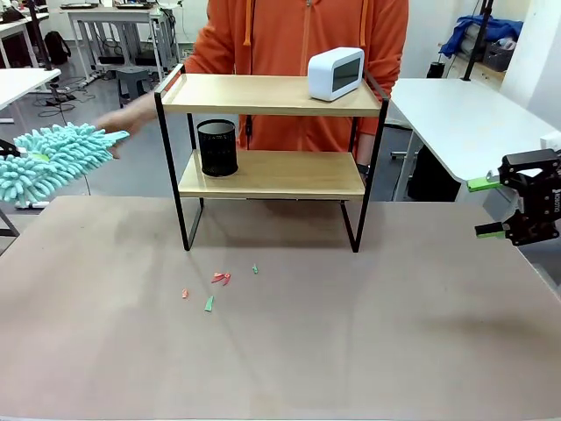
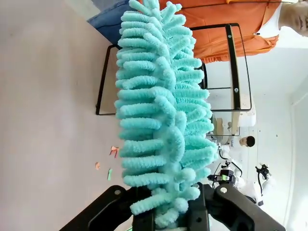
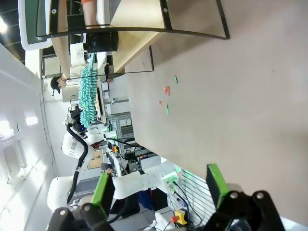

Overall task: Clean the shelf.
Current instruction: Hand the Duster back to the human.

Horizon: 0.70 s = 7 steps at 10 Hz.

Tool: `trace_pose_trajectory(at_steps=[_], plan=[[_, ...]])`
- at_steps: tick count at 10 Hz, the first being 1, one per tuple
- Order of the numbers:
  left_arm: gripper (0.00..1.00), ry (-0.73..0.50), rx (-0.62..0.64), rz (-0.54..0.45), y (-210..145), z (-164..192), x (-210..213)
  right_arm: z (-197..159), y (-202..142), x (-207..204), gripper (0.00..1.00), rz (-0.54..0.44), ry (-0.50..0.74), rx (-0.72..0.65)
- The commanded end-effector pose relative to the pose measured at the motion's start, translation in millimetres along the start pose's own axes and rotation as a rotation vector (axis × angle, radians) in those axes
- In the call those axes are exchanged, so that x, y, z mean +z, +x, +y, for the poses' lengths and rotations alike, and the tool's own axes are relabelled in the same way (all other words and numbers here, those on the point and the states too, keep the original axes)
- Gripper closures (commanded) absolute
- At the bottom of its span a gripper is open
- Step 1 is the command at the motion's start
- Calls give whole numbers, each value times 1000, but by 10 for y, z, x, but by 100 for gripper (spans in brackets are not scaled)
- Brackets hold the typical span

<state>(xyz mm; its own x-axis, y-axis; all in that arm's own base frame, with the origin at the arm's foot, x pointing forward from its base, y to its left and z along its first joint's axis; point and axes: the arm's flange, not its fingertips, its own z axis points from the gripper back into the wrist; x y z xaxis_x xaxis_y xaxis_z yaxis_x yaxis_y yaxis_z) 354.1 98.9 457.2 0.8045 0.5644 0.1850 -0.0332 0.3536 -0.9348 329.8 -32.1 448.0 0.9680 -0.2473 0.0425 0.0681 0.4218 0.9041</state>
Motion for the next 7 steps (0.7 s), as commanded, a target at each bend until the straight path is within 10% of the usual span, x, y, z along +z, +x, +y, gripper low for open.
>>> trace_pose_trajectory(at_steps=[1,7], plan=[[100,1,-8,-5,-14,-31,18,6,-15,0,0,4,-6,-11],[100,1,-8,-5,-14,-31,18,6,-15,0,0,4,-6,-11]])
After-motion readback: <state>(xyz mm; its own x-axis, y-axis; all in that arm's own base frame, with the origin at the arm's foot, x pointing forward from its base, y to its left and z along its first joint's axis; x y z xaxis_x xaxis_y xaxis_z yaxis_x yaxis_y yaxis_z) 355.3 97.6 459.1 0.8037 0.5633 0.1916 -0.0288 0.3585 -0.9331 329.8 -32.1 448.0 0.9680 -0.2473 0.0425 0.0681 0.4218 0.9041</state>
